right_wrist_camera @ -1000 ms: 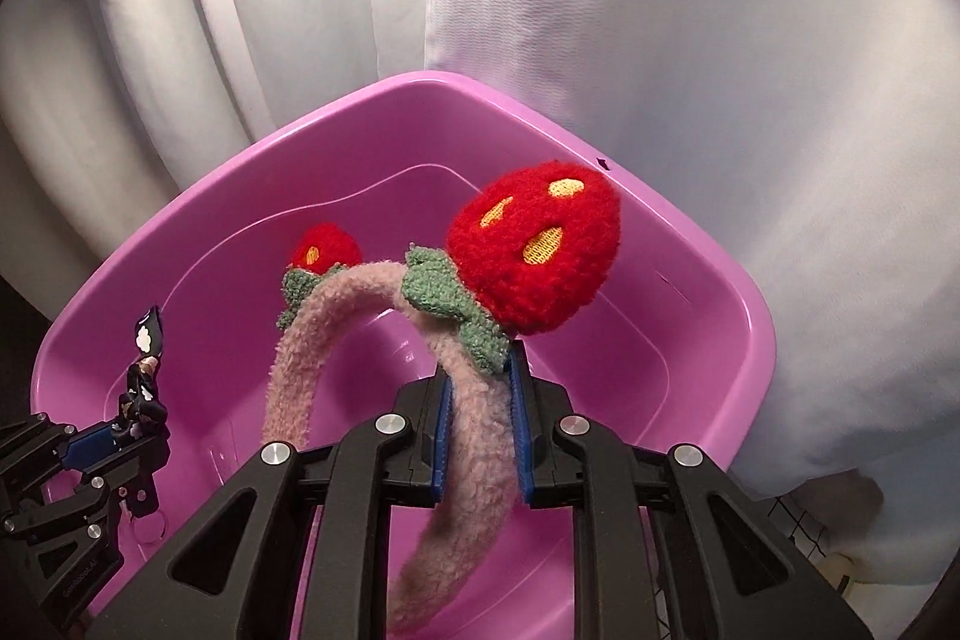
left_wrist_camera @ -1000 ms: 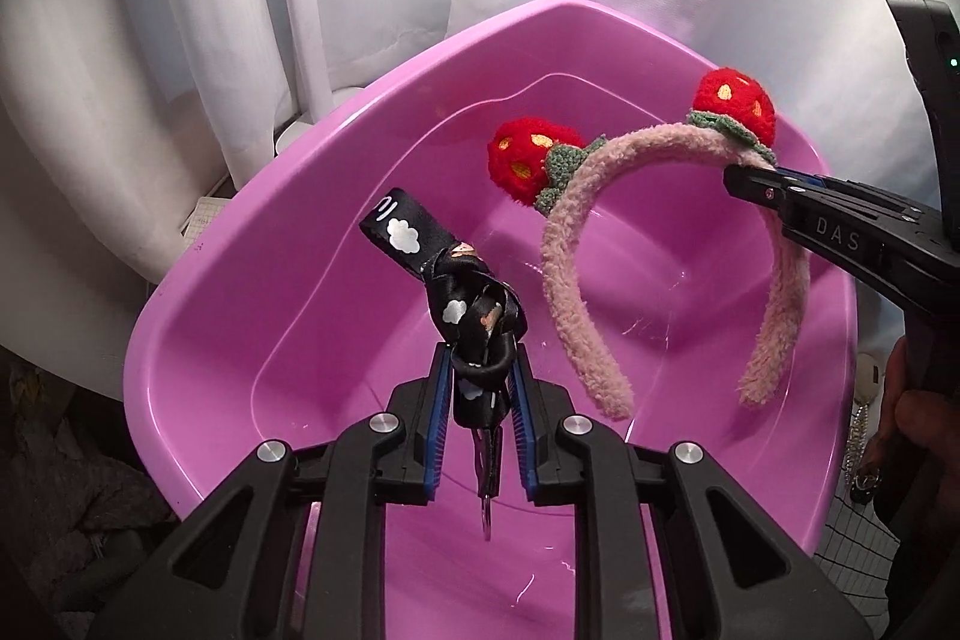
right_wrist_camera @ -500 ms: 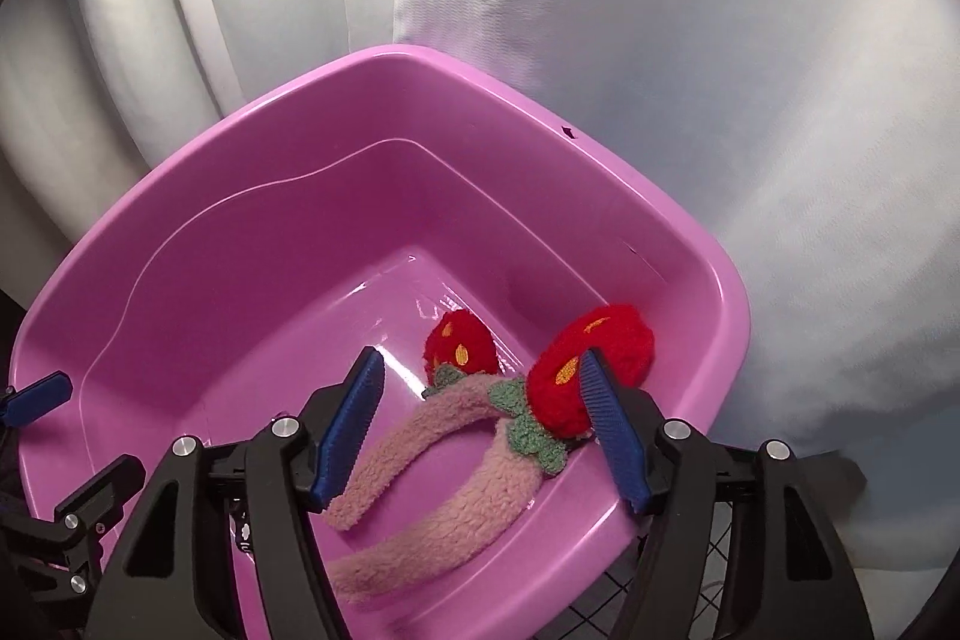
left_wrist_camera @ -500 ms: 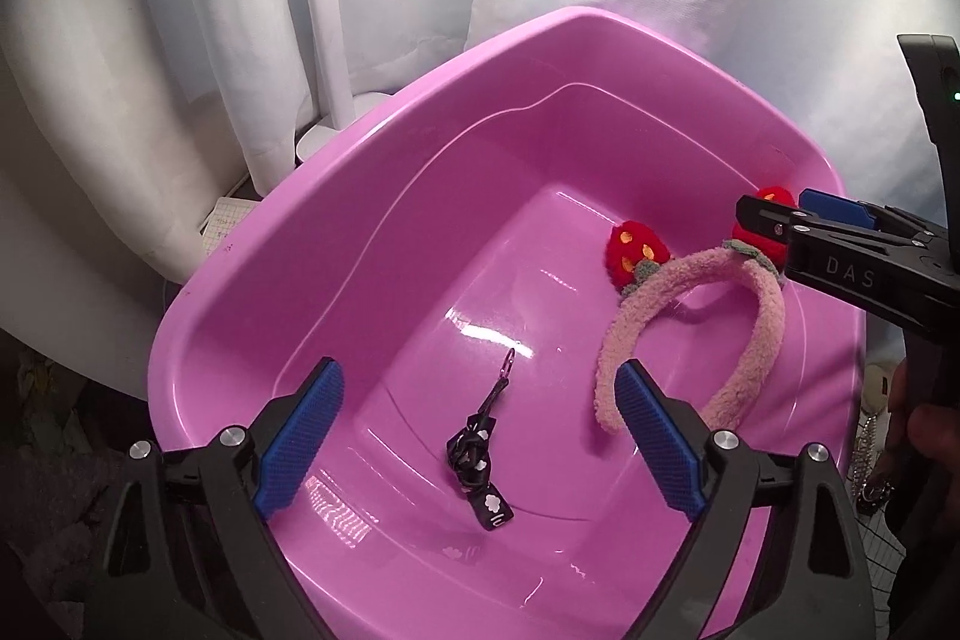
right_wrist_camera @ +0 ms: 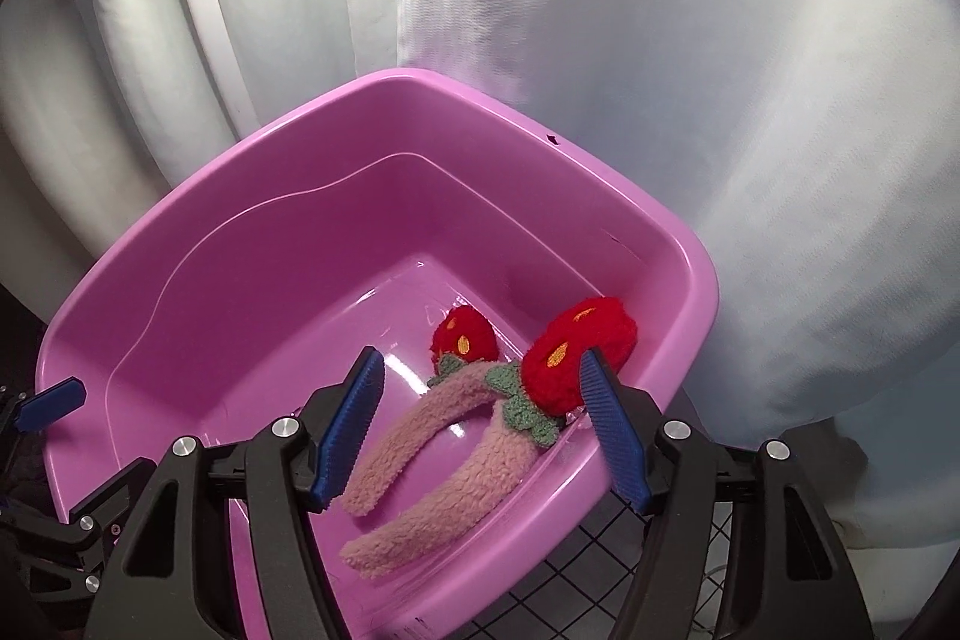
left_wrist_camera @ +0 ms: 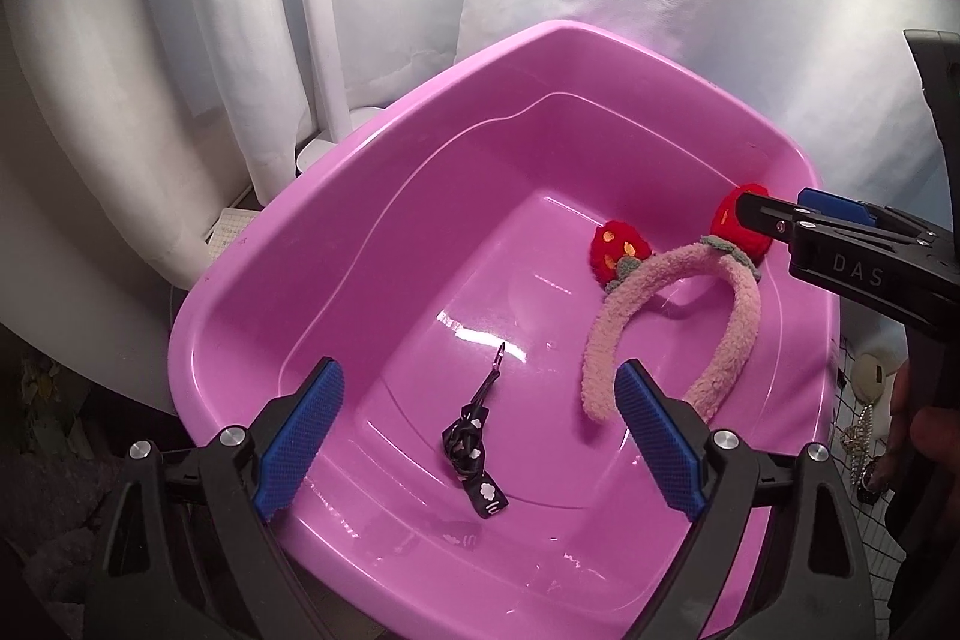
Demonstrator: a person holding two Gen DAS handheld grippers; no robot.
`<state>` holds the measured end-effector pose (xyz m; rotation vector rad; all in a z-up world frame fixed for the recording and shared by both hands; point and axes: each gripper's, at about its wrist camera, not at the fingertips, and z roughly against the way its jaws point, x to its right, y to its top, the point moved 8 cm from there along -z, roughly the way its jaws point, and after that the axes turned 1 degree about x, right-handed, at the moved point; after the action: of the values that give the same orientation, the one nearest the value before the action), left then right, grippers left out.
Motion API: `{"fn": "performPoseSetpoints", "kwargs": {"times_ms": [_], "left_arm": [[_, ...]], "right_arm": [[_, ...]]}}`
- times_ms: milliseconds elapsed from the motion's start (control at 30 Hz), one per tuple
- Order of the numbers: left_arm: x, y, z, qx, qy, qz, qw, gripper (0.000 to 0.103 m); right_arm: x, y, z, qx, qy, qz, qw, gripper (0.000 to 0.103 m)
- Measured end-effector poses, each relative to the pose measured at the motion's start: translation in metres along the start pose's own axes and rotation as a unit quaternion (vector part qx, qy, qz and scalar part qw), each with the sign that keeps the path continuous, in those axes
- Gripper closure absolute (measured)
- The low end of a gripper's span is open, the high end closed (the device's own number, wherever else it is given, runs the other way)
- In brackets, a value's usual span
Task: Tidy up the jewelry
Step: 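Withdraw both tools from the tub back over the table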
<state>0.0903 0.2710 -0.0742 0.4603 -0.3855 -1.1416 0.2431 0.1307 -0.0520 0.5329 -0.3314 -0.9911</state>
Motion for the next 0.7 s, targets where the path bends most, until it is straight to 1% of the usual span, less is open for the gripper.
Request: {"fn": "performPoseSetpoints", "kwargs": {"times_ms": [133, 333, 467, 600, 700], "left_arm": [[0.002, -0.002, 0.007, 0.005, 0.002, -0.002, 1.0000, 0.013], [0.006, -0.005, 0.022, 0.022, 0.009, -0.007, 0.9997, 0.009], [0.008, -0.009, 0.033, 0.033, 0.016, -0.014, 0.9992, 0.008], [0.011, -0.015, 0.042, 0.039, 0.022, -0.014, 0.9989, 0.006], [0.015, -0.017, 0.050, 0.043, 0.019, -0.010, 0.9988, 0.006]], "right_arm": [[0.001, -0.005, 0.008, 0.002, 0.002, -0.002, 1.000, 0.038], [0.006, -0.014, 0.027, 0.014, 0.004, -0.007, 1.000, 0.036], [0.011, -0.023, 0.042, 0.022, 0.006, -0.016, 1.000, 0.032], [0.016, -0.035, 0.056, 0.026, 0.009, -0.023, 0.999, 0.032], [0.021, -0.044, 0.065, 0.028, 0.006, -0.025, 0.999, 0.032]]}}
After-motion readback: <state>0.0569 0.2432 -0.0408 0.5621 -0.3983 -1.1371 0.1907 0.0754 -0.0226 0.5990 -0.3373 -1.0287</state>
